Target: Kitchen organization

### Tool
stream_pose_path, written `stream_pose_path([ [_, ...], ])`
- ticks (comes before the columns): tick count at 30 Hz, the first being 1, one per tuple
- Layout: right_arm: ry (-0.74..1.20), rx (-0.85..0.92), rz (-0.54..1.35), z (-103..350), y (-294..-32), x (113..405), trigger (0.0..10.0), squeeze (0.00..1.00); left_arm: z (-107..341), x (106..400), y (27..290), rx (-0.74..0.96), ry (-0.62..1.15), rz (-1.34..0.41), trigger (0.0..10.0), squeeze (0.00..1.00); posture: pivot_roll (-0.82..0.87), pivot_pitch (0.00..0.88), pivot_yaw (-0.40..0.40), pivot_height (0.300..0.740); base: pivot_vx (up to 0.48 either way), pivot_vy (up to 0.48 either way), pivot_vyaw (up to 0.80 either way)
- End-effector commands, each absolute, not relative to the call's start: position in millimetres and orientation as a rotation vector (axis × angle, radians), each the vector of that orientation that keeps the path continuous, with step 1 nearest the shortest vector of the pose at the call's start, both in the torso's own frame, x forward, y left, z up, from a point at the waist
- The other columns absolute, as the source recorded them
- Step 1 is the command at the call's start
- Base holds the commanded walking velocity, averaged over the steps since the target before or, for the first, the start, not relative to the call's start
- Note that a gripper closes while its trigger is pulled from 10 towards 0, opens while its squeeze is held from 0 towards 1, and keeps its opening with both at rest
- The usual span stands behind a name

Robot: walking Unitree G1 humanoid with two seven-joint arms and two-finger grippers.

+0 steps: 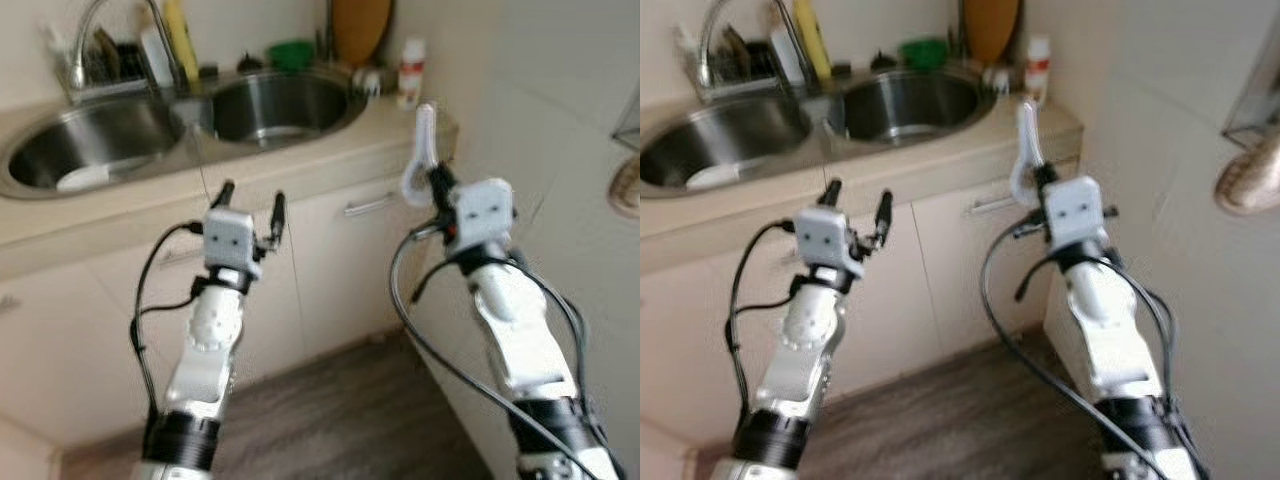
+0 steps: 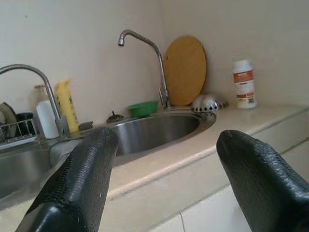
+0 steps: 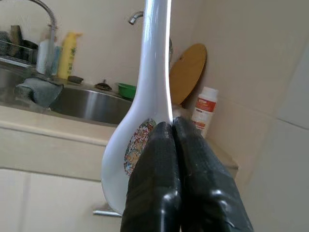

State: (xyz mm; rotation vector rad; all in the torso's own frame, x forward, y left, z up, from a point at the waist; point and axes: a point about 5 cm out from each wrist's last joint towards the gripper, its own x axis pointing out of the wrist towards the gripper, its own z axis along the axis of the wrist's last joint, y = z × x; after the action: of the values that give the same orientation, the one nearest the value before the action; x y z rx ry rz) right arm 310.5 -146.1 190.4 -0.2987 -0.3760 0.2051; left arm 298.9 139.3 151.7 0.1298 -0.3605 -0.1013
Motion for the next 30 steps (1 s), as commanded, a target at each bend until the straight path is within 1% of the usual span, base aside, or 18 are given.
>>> stream_pose_path([
  [1,-0.397,-0.287,0.18,195.6,-151.4,312.0,10.0,0.0,154.2,299.0,133.6,0.126,-0.375,-0.117,10.0,0.0,-0.09,0.0,0.023,0.74,0.322,0.0,0.8],
  [4,-0.397,-0.285,0.178,196.0,-152.1,312.7,10.0,0.0,154.2,298.9,133.5,0.125,-0.376,-0.116,10.0,0.0,-0.09,0.0,0.021,0.74,0.322,0.0,0.73],
  [6,-0.402,-0.322,0.179,196.4,-151.2,312.8,10.0,0.0,154.1,298.7,133.6,0.125,-0.376,-0.116,10.0,0.0,-0.09,0.0,0.021,0.74,0.322,0.0,0.8],
  [15,-0.42,-0.322,0.181,199.4,-150.8,312.7,10.0,0.0,154.7,298.8,133.2,0.122,-0.379,-0.117,10.0,0.0,-0.09,0.0,0.023,0.74,0.322,0.0,0.8],
  [18,-0.425,-0.292,0.172,199.8,-152.4,312.4,10.0,0.0,154.8,298.8,133.1,0.121,-0.378,-0.118,10.0,0.0,-0.09,0.0,0.023,0.74,0.319,0.0,0.8],
  [30,-0.429,-0.278,0.155,201.6,-154.0,314.9,10.0,0.0,156.2,300.2,133.5,0.123,-0.381,-0.122,10.0,0.0,-0.09,0.0,0.024,0.74,0.322,0.0,0.0],
])
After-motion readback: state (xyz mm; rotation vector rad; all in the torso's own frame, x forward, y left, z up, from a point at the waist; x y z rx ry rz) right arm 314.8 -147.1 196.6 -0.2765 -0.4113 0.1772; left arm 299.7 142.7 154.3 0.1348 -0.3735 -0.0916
